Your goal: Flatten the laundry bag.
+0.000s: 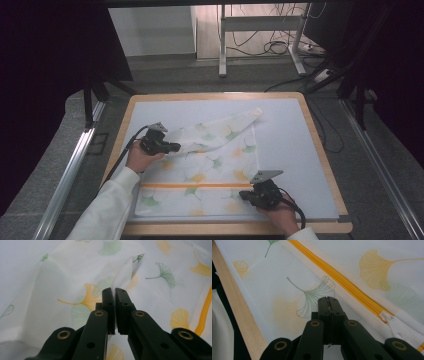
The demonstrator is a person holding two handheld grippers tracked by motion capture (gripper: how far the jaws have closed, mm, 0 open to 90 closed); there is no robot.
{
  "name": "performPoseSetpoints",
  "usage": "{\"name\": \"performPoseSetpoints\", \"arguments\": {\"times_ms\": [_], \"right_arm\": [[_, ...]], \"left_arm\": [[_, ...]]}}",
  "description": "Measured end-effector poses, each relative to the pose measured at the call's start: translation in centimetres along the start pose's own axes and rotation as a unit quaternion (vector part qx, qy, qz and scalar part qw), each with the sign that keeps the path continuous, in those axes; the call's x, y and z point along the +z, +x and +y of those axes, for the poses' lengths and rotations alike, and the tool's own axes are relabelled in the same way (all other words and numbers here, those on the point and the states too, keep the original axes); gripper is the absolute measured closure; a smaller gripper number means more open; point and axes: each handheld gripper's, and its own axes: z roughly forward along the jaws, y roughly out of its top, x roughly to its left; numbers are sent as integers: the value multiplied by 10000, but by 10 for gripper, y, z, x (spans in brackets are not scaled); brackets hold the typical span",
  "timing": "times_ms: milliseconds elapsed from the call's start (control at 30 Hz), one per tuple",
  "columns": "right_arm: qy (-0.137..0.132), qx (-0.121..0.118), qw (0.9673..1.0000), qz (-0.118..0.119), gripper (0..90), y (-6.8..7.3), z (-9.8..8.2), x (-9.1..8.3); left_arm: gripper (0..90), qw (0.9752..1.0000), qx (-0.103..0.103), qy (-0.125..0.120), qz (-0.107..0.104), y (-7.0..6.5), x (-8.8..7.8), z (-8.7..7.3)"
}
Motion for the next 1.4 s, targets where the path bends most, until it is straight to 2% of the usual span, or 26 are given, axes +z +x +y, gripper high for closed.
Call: {"name": "performPoseSetpoints", "arguments": {"times_ms": [233,567,833,1000,1100,1200,1400], "right_arm": [[-2,-8,10000,18,892,-1,0,0],[-1,32,10000,48,892,-1,0,0],[-1,30,10000,51,892,-1,0,0],[-5,45,10000,65,892,-2,0,0],[-5,42,10000,64,892,-2,0,0],[-3,44,10000,69,892,-2,0,0],[-11,47,10000,75,892,-2,0,0]], "left_arm": [[870,10000,-53,-63,6,15,-2,5],[870,9987,-338,-368,51,37,-9,9],[871,9978,-474,-459,109,50,-11,11],[871,9975,-542,-433,153,58,-9,12],[872,9969,-609,-459,210,64,-10,13],[871,9952,-755,-568,251,71,-11,13],[872,9921,-1000,-623,423,83,-12,12]]}}
